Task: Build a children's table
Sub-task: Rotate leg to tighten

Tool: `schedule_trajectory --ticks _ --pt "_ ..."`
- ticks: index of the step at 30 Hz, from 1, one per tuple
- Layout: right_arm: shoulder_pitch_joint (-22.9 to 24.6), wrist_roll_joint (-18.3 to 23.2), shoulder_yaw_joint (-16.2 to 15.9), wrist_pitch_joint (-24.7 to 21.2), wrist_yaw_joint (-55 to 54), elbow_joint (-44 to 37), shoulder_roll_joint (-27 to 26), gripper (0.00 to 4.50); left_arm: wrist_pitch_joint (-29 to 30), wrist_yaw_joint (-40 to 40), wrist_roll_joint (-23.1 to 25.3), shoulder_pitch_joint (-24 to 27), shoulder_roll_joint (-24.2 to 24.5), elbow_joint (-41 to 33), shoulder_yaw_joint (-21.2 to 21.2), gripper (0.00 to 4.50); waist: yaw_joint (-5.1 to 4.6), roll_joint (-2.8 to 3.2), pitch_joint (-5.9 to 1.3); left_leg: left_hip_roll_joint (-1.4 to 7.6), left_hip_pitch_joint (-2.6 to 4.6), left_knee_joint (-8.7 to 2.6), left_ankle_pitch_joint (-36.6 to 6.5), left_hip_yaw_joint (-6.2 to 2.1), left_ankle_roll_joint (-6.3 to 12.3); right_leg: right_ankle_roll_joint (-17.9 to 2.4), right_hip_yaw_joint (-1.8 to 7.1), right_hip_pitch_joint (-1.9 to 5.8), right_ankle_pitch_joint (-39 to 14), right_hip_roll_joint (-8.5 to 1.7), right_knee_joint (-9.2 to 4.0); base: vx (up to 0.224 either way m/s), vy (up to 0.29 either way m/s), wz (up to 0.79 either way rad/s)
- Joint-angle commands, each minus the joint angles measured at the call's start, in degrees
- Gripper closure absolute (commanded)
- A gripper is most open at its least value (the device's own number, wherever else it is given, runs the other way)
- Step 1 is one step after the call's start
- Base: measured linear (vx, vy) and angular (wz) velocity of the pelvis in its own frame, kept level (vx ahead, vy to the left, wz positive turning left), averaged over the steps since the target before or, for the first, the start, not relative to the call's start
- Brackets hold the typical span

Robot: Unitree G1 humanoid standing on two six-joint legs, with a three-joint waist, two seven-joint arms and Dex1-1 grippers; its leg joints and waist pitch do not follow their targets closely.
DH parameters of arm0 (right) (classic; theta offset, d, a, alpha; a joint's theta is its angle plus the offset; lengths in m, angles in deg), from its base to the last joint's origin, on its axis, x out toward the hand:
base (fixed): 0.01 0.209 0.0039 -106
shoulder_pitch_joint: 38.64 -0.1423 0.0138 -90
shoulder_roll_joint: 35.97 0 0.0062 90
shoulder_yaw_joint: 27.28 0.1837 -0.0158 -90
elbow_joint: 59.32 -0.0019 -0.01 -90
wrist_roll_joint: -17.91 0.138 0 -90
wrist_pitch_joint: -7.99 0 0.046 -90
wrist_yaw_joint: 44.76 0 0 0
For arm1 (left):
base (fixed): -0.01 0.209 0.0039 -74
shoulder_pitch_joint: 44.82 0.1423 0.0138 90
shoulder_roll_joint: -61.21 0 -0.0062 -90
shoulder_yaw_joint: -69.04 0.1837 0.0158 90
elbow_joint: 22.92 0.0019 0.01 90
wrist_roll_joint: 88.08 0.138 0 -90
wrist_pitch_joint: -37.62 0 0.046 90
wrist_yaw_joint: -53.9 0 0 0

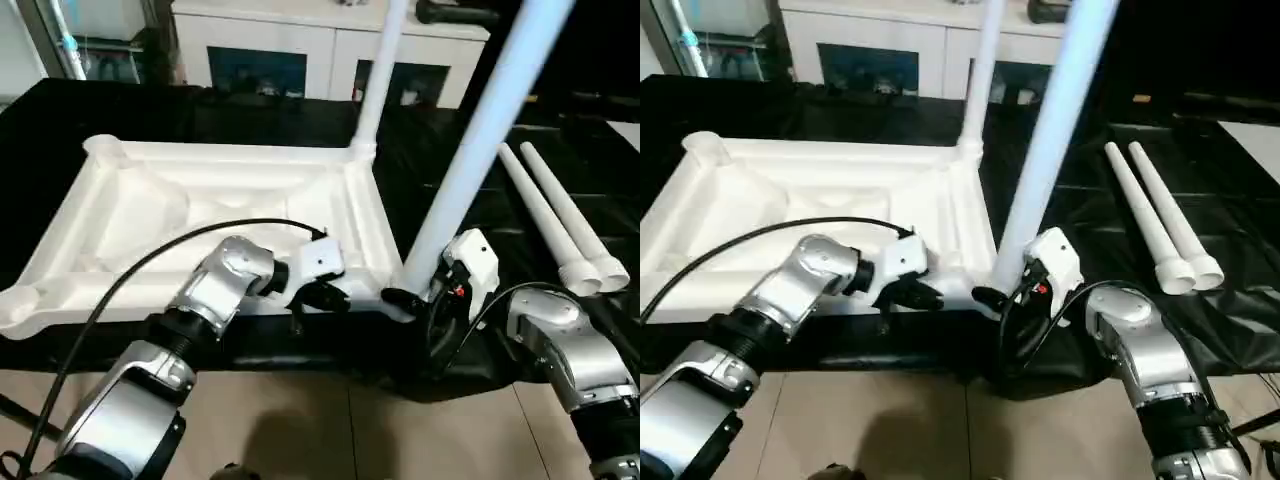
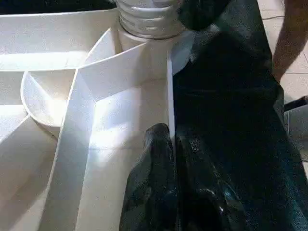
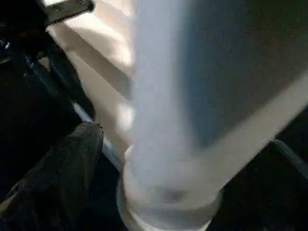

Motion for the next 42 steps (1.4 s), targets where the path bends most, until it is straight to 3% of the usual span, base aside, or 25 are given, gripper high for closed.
schedule_trajectory --ticks 1,6,27,34,36,39,41,42 --pt "-0.3 -0.5 -0.1 -0.3 0.7 -0.5 0.5 0.04 0.6 -0.2 0.7 0.7 -0.3 -1.9 0.9 4.50 -0.15 -0.29 -3.81 3.30 1.57 -4.49 -15.5 -1.42 1.27 -12.8 1.91 2.01 -11.8 -3.26 -4.18 0.000 0.000 0.00" --pt "-0.8 -0.9 -0.7 -0.2 2.2 0.4 0.7 0.04 1.9 -0.5 0.5 1.3 0.6 -3.8 1.1 4.50 -0.23 -0.36 -3.85 3.27 1.43 -4.35 -14.2 -1.41 1.79 -12.7 1.89 2.10 -11.2 -3.23 -4.07 0.000 0.000 0.00" --pt "-1.2 -0.3 0.5 0.3 3.1 2.1 0.3 1.89 2.6 -0.6 0.9 1.7 1.6 -4.3 1.4 4.50 -0.36 -0.25 -4.02 3.17 1.56 -4.03 -12.3 -1.29 2.69 -14.1 1.82 2.31 -8.3 -3.14 -3.74 0.000 0.000 0.00" --pt "-1.1 -1.4 -0.2 1.1 3.4 3.1 0.4 1.99 2.9 0.1 1.3 2.2 1.9 -4.3 1.5 4.50 -0.37 -0.25 -4.03 3.18 1.59 -4.00 -12.1 -1.28 2.63 -14.1 1.82 2.29 -8.0 -3.08 -3.67 0.000 0.000 0.00" --pt "-1.9 -2.8 0.3 1.4 -1.0 5.3 -1.1 2.00 4.5 3.3 1.9 1.7 1.0 -2.9 0.8 4.50 -0.45 -0.25 -4.06 3.18 1.56 -3.97 -11.8 -1.26 2.50 -14.2 1.83 2.28 -7.7 -3.09 -3.58 0.000 0.000 0.00" --pt "-4.5 -4.5 3.2 1.7 -13.9 10.9 -7.1 2.00 6.6 14.2 2.2 -1.1 -2.6 2.9 -2.6 4.50 -1.01 -0.31 -3.67 2.91 1.72 -4.23 -16.0 -1.26 0.72 -13.2 1.78 1.78 -14.4 -3.03 -4.33 0.000 0.000 0.00" --pt "-5.9 -4.2 5.0 1.2 -20.2 13.1 -10.8 2.01 7.8 19.7 1.8 -2.9 -4.7 6.0 -4.6 4.50 -1.53 -0.42 -3.68 2.77 1.96 -4.39 -19.8 -1.70 -1.99 -11.0 1.60 1.50 -21.6 -3.19 -5.05 -0.026 0.004 -0.01" --pt "-6.5 -4.0 5.5 1.0 -22.2 13.8 -12.2 2.01 8.1 20.9 1.6 -3.4 -5.3 6.7 -5.0 4.50 -1.51 -0.38 -3.68 2.75 2.06 -4.42 -20.4 -1.79 -2.20 -10.5 1.58 1.43 -22.5 -3.21 -5.24 -0.053 0.007 -0.02"
